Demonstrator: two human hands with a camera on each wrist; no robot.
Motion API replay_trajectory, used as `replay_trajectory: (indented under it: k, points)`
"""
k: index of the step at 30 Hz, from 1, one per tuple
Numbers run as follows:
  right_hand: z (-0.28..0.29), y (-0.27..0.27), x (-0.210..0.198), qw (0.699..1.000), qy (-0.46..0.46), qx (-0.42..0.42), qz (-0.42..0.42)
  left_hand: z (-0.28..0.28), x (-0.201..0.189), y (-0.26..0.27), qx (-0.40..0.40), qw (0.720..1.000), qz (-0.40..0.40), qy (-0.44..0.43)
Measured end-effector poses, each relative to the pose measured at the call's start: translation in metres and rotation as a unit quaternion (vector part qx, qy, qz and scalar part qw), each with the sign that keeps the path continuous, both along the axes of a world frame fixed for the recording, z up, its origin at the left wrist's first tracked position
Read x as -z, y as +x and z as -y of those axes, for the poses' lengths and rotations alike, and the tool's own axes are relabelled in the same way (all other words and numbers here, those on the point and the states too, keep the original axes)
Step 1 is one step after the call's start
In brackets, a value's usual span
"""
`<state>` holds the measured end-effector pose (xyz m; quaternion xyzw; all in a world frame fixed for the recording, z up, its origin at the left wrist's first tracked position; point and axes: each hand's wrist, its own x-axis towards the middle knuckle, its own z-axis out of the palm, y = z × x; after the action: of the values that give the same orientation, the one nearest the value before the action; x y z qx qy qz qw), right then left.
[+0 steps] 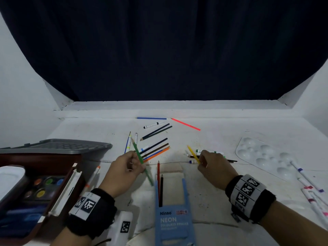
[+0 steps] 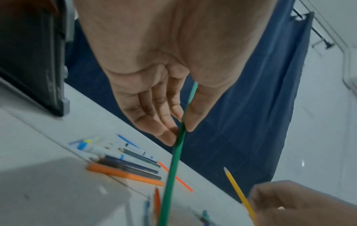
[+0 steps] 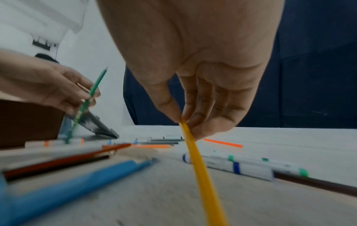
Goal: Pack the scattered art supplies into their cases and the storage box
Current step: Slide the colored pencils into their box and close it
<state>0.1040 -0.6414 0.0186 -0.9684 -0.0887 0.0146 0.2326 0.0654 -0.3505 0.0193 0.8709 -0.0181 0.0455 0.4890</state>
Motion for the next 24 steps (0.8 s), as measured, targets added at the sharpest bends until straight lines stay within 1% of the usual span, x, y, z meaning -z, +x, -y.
replay_trajectory:
  k: [2,4,6,7,11,14,16,17,20,22,24]
  points:
    - [-0.007,-0.002,-0.003,0.990,0.135,0.029,0.003,0.014,-0.007,0.001,0.019,0.998,-0.017,-0.060]
    - [-0.015,-0.005,-0.003,0.966,0.251,0.048,-0.039,0.026,-0.007,0.006,0.041,0.996,-0.028,-0.075]
    - [-0.022,-0.010,0.003,0.943,0.316,0.045,-0.094,0.034,0.001,0.014,0.060,0.997,-0.035,-0.034]
    - [-0.025,-0.013,0.006,0.936,0.331,0.040,-0.111,0.037,0.006,0.019,0.066,0.997,-0.043,0.000]
    - [-0.035,-0.020,0.017,0.924,0.354,0.038,-0.141,0.047,0.020,0.030,0.092,0.983,-0.063,0.145]
    - [-0.037,-0.020,0.022,0.912,0.370,0.039,-0.172,0.050,0.026,0.033,0.117,0.959,-0.078,0.247]
    - [-0.038,-0.019,0.025,0.916,0.353,0.026,-0.189,0.050,0.029,0.031,0.126,0.938,-0.076,0.314]
    - [-0.039,-0.018,0.027,0.920,0.341,0.021,-0.192,0.050,0.031,0.029,0.132,0.925,-0.063,0.351]
    - [-0.042,-0.013,0.031,0.931,0.310,0.020,-0.194,0.050,0.031,0.019,0.156,0.877,-0.022,0.453]
    - [-0.045,-0.010,0.031,0.938,0.286,0.014,-0.196,0.049,0.025,0.012,0.178,0.853,-0.021,0.490]
    - [-0.049,-0.009,0.030,0.947,0.262,0.002,-0.185,0.049,0.020,0.005,0.196,0.837,-0.023,0.510]
